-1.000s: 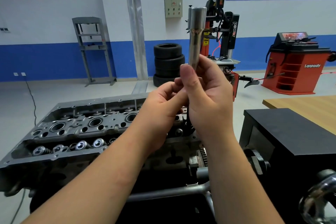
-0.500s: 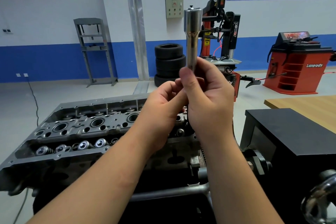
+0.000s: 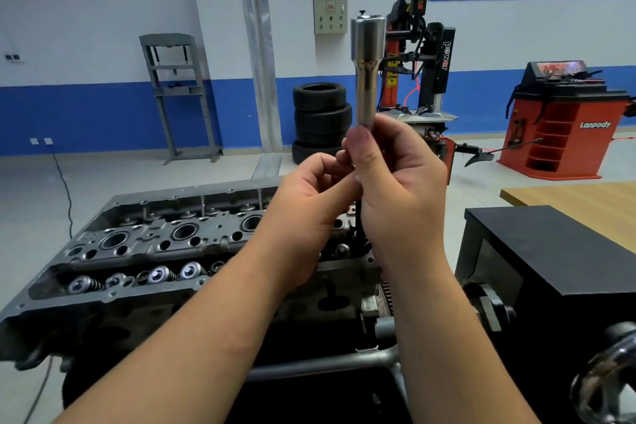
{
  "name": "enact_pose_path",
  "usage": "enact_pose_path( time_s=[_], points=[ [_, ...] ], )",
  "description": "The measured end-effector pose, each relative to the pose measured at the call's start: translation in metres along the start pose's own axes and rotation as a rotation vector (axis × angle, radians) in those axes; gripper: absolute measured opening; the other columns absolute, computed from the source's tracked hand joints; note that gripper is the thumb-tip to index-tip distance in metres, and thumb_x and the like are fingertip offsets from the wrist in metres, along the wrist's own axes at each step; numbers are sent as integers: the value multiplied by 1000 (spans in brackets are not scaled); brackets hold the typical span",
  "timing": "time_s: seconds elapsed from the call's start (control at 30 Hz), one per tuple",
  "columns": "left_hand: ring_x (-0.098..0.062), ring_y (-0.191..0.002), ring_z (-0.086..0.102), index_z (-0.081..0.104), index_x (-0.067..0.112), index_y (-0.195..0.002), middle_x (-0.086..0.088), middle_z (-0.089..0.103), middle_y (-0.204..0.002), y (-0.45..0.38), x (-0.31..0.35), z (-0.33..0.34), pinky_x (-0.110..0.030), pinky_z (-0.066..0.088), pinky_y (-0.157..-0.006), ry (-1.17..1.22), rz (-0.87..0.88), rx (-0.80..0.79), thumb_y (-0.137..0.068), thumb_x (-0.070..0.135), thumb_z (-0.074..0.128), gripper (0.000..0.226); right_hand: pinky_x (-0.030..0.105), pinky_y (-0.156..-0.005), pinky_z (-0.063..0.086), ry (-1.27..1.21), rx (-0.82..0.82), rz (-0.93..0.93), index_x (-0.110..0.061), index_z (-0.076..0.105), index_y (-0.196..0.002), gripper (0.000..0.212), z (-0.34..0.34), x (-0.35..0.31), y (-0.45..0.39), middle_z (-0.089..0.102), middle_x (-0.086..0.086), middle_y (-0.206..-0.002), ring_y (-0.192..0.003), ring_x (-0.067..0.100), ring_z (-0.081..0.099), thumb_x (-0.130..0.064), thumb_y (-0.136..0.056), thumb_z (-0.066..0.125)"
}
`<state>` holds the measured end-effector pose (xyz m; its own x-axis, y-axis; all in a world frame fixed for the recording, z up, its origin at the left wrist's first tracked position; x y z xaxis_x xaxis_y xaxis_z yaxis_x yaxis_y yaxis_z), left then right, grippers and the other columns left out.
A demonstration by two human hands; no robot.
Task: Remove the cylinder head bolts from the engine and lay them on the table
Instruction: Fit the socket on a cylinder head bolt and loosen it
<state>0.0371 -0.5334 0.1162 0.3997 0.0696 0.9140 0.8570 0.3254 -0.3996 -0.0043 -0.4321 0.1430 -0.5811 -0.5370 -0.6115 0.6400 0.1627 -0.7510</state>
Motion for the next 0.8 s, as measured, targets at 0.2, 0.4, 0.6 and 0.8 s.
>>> enact_pose_path(
  time_s=[0.2, 0.4, 0.6, 0.8],
  points=[
    [-28, -107, 70, 74, 17, -117, -11, 77, -116, 0, -2, 4, -46, 53, -99, 17, -57, -50, -95, 41, 62, 34, 38, -81, 57, -104, 15, 62, -15, 61, -114, 24, -1, 4, -1, 74, 2, -88, -87, 21, 71, -31, -100, 51],
    [-25, -93, 65, 68, 11, -113, -12, 71, -102, 1, 0, 2, -44, 54, -90, -8, -16, -7, -92, 39, 70, 35, 46, -78, 59, -19, 19, 0, -17, 69, -108, 17, -1, -1, 0, 69, -6, -84, -82, 18, 67, -28, -98, 61],
    [-18, -98, 73, 72, 13, -119, -6, 78, -107, 0, -2, 6, -34, 59, -86, 9, -30, -89, -96, 42, 63, 37, 35, -83, 57, -83, 19, 47, -18, 62, -113, 20, -1, -1, 0, 73, 1, -87, -90, 21, 71, -26, -99, 51],
    [-24, -92, 72, 67, 7, -120, -17, 75, -109, 1, 1, 3, -38, 59, -82, -16, -12, -42, -85, 41, 70, 49, 37, -81, 58, -8, 3, -16, -15, 65, -116, 22, 0, -5, 1, 71, -3, -96, -89, 17, 70, -20, -95, 66]
  ],
)
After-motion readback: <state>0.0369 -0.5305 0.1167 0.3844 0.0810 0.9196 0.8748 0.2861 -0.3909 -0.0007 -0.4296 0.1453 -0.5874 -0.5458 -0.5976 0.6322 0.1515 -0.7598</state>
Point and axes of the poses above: each hand's wrist, its own y-axis away from the middle knuckle, its own z-axis out of the palm, x = y × z, the point moved 5 cm from there along -y, towards the middle knuckle
